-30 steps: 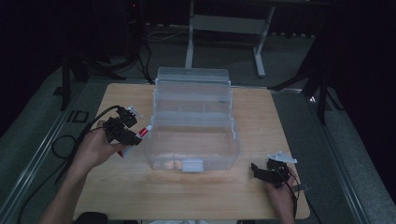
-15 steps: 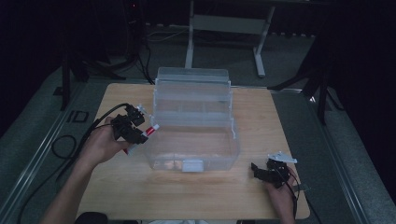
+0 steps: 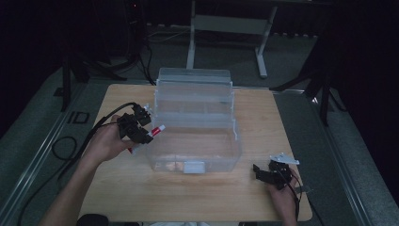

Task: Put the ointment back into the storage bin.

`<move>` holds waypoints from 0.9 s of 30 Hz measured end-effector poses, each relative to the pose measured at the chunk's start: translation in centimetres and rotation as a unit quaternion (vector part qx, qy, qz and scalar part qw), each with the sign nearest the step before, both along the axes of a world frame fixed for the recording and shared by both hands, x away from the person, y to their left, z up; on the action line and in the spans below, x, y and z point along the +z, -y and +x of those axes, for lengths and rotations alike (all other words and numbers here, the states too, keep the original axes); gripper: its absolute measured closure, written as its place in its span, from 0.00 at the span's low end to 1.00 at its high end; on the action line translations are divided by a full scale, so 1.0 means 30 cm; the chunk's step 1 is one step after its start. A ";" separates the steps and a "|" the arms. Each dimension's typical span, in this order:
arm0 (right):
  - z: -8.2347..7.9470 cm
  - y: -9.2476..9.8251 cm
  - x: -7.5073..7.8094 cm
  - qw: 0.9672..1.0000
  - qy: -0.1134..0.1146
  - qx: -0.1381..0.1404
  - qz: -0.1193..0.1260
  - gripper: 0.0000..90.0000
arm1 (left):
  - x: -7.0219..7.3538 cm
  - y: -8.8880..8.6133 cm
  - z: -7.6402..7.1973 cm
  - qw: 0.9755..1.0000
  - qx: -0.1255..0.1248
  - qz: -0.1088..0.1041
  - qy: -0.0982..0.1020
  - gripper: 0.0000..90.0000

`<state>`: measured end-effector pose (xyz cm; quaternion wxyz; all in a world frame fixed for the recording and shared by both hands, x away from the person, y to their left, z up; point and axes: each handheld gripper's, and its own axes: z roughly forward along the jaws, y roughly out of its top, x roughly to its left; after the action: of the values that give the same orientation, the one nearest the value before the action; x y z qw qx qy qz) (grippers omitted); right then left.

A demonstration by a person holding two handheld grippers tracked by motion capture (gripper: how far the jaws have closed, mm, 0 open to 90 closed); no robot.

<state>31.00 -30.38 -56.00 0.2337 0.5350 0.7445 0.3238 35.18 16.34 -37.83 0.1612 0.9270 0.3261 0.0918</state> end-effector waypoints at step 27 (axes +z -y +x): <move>0.000 0.000 0.000 1.000 0.000 0.000 0.000 0.22 | -0.001 0.059 0.025 0.998 -0.052 0.022 0.001 0.77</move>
<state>31.00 -30.39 -56.00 0.2337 0.5349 0.7445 0.3239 35.94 14.55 -37.86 0.1457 0.9459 0.2753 0.0909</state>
